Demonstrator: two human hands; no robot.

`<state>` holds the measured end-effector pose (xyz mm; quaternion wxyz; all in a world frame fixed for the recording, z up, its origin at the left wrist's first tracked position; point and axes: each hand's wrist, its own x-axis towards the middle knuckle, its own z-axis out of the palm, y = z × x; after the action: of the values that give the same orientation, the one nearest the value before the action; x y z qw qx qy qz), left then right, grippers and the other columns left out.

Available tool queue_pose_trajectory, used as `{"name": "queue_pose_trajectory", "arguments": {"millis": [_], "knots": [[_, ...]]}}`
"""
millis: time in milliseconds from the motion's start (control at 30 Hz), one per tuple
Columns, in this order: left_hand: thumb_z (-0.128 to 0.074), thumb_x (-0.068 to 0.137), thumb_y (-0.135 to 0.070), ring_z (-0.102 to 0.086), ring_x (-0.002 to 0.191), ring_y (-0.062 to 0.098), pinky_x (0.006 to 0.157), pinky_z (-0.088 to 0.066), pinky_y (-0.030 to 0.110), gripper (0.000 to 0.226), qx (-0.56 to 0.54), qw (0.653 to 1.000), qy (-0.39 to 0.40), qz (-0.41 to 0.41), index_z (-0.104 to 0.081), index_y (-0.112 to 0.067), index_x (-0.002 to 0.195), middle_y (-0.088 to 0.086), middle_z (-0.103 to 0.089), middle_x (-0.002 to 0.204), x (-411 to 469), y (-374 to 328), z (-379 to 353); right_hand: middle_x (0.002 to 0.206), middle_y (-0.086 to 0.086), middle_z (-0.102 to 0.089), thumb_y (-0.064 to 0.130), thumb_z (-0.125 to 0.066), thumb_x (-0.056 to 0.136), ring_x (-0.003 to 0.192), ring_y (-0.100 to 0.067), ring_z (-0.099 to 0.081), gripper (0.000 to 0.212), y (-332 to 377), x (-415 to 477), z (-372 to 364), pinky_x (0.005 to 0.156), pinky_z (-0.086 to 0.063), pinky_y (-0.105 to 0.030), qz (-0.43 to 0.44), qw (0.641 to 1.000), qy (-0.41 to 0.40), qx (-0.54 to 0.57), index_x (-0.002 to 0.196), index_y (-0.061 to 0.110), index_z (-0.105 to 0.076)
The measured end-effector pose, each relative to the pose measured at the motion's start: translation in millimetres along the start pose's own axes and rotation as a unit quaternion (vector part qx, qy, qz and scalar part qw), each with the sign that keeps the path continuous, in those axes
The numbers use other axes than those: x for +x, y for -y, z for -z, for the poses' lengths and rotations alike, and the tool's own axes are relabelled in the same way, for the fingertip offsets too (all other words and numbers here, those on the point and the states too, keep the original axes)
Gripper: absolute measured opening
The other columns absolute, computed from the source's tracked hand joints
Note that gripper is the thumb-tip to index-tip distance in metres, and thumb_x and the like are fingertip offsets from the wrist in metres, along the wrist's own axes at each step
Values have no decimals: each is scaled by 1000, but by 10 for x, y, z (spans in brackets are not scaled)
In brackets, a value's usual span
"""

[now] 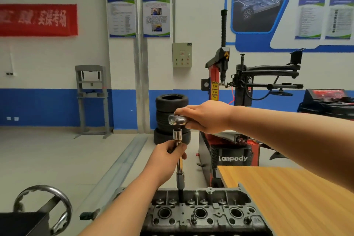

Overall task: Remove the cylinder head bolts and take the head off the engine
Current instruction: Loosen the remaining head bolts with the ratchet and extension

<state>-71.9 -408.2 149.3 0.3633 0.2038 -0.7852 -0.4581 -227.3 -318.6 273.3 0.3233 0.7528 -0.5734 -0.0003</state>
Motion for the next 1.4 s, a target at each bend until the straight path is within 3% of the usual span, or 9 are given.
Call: {"name": "queue_pose_trajectory", "arguments": {"millis": [200, 333, 700, 833, 967, 1167, 1233, 1333, 1400], "knots": [[-56, 95, -39, -54, 56, -8, 60, -37, 23, 20, -14, 1000, -2, -7, -66, -28, 81, -17, -68, 71, 19, 29, 2, 114, -9, -66, 38, -44, 95, 63, -27, -60, 52, -87, 78, -62, 50, -35, -27, 49, 998, -29, -5, 140, 12, -44], [-56, 94, -38, -54, 55, -6, 61, -37, 24, 21, -21, 1000, -15, -9, -67, -31, 78, -12, -71, 75, 58, 108, 11, 105, -8, -67, 43, -35, 98, 57, -25, -55, 49, -72, 118, -24, 47, -30, -23, 75, 996, -36, -33, 136, 14, -46], [-56, 94, -40, -48, 48, -3, 44, -38, 8, 32, -23, 999, -32, -22, -63, -24, 67, -16, -61, 59, 57, 55, -159, 93, -2, -59, 44, -37, 100, 60, -18, -49, 33, 278, -70, 272, 43, -26, -25, -87, 987, 76, -112, 127, 26, -33], [-54, 94, -41, -52, 49, -3, 52, -41, 20, 29, 11, 998, -57, -17, -62, -25, 71, -17, -64, 61, 27, 13, -203, 71, -1, -41, 32, -43, 101, 54, -17, -40, 32, 554, 66, 400, 42, -26, -28, -154, 967, 139, -146, 130, 21, -36], [-49, 95, -42, -57, 57, 6, 53, -42, 28, 34, 41, 993, -105, -25, -59, -24, 67, -10, -65, 63, -42, -26, -228, 73, -6, -41, 9, -44, 96, 55, -23, -38, 42, 954, 246, 394, 43, -29, -31, -261, 935, 193, -142, 136, 18, -35], [-47, 92, -19, -44, 52, 6, 48, -34, 27, 30, 76, 990, -116, -15, -45, -23, 63, -10, -48, 56, -55, -72, -223, 76, -7, -41, 10, -56, 89, 66, -26, -45, 47, 1125, 469, 503, 43, -29, -35, -379, 883, 264, -90, 134, 15, -40], [-45, 94, -11, -60, 74, 24, 69, -53, 37, 31, 4, 995, -99, 19, -46, -27, 67, -7, -50, 67, -51, -105, -220, 74, -7, -43, 11, -57, 89, 68, -26, -48, 39, 1214, 514, 504, 44, -30, -35, -411, 862, 288, -75, 126, 15, -46], [-42, 89, -12, -59, 102, 46, 91, -49, 56, 18, -99, 992, -69, 23, -56, -18, 79, 18, -57, 91, -65, -156, -216, 79, -5, -52, 16, -56, 89, 63, -24, -48, 18, 1253, 503, 564, 45, -32, -36, -442, 836, 318, -69, 107, 15, -52], [-42, 92, -10, -59, 77, 28, 68, -51, 37, 17, 37, 998, -46, 25, -53, -12, 79, 11, -58, 87, -29, -177, -190, 83, -5, -56, 20, -56, 89, 64, -26, -50, 20, 1219, 425, 677, 46, -33, -37, -460, 826, 315, -80, 108, 15, -53]]}}
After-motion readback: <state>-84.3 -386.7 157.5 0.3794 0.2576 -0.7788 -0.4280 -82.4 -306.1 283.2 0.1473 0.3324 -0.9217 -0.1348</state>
